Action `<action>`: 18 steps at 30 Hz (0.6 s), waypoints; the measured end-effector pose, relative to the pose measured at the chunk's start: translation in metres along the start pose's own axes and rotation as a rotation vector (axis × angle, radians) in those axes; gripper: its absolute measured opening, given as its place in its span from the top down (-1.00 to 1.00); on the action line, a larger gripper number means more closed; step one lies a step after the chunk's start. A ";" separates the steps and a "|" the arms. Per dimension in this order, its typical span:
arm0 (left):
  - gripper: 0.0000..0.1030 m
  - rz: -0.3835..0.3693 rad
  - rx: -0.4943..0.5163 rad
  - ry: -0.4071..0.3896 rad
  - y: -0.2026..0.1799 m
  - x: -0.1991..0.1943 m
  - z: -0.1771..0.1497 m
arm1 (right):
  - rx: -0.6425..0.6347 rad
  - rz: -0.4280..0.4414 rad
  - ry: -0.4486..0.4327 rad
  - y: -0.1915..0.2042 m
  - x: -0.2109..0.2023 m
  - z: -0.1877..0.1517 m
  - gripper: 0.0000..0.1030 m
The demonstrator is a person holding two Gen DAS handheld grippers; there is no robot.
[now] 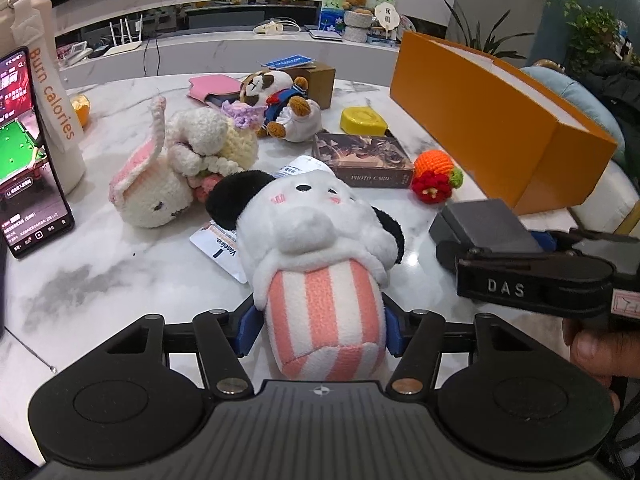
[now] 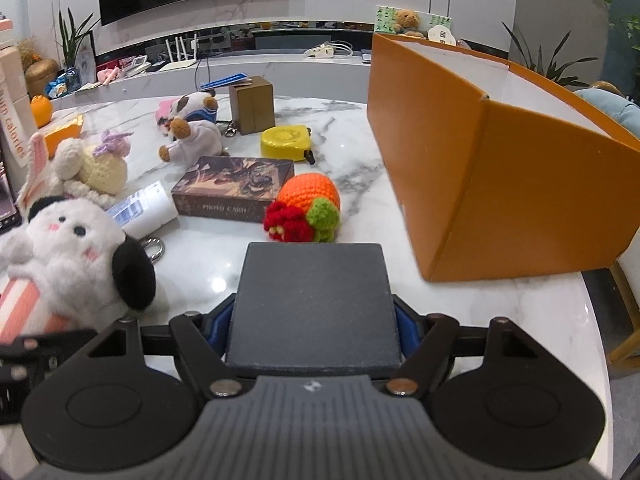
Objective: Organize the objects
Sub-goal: 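Carry the panda plush and grey box over the orange box with both tools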
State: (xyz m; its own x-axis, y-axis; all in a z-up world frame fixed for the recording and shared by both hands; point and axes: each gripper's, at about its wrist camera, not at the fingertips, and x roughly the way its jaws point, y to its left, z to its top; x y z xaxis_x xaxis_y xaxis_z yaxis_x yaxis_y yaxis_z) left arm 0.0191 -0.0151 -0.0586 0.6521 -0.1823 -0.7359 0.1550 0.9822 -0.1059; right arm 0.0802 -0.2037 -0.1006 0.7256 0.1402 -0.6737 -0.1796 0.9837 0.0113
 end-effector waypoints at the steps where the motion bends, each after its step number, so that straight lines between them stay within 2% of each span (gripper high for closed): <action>1: -0.33 -0.004 -0.001 -0.003 0.000 -0.002 0.000 | 0.005 0.011 0.005 -0.001 -0.003 -0.001 -0.48; 9: -0.33 -0.016 -0.004 -0.025 -0.003 -0.015 0.010 | 0.005 0.092 0.015 -0.011 -0.027 0.007 -0.48; 18: -0.33 -0.011 -0.001 -0.051 -0.007 -0.025 0.023 | -0.030 0.150 -0.052 -0.016 -0.056 0.034 -0.48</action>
State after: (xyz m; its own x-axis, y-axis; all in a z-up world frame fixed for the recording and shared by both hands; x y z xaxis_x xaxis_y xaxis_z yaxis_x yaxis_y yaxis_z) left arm 0.0184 -0.0180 -0.0242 0.6871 -0.1949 -0.6999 0.1619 0.9802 -0.1140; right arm 0.0649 -0.2239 -0.0376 0.7223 0.2916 -0.6270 -0.3078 0.9476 0.0862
